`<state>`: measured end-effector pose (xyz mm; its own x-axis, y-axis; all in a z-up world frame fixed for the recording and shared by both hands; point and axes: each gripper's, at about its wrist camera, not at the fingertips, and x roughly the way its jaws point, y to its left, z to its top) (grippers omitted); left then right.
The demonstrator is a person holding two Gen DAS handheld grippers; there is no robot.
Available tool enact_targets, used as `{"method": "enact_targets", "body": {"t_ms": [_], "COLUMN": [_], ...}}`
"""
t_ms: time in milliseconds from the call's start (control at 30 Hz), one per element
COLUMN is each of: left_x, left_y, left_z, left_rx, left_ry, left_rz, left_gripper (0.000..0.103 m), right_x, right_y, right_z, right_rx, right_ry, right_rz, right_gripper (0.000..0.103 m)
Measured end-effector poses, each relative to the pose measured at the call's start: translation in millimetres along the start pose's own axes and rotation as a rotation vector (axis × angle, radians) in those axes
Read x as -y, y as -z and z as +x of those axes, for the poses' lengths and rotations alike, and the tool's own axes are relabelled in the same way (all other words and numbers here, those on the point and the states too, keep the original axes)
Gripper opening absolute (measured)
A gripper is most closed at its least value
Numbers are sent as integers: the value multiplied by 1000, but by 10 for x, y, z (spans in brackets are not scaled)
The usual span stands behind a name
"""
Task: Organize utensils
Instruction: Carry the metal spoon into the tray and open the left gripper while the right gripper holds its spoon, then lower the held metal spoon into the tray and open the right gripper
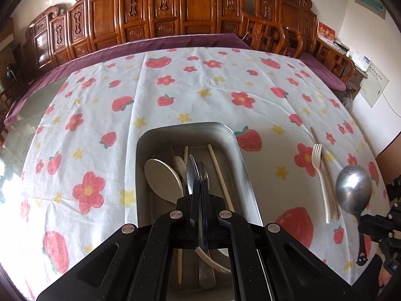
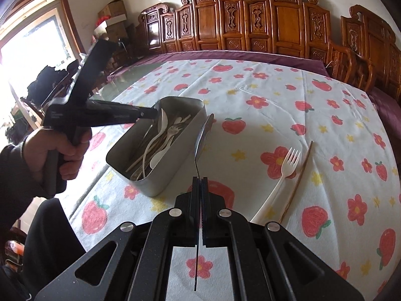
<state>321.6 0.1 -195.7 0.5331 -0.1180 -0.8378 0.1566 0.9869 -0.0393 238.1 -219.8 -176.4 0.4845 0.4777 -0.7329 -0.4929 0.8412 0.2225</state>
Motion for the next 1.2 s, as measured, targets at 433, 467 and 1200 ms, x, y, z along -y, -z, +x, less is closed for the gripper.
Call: {"method": "enact_targets", "body": {"t_ms": [433, 467, 1200], "left_x": [-88, -99, -595], "left_y": [49, 60, 465], "left_z": [271, 250, -942], "left_rx": [-68, -62, 155], "left_ry": [-1, 1, -11], "left_rz": [-4, -3, 37], "left_gripper": [4, 5, 26], "right_x": [-55, -57, -670], "right_y": [-81, -80, -569], "right_z": [115, 126, 547], "right_rx": [-13, -13, -5], "right_ry": [4, 5, -4], "right_rz": [1, 1, -5], "right_gripper": [2, 2, 2]}}
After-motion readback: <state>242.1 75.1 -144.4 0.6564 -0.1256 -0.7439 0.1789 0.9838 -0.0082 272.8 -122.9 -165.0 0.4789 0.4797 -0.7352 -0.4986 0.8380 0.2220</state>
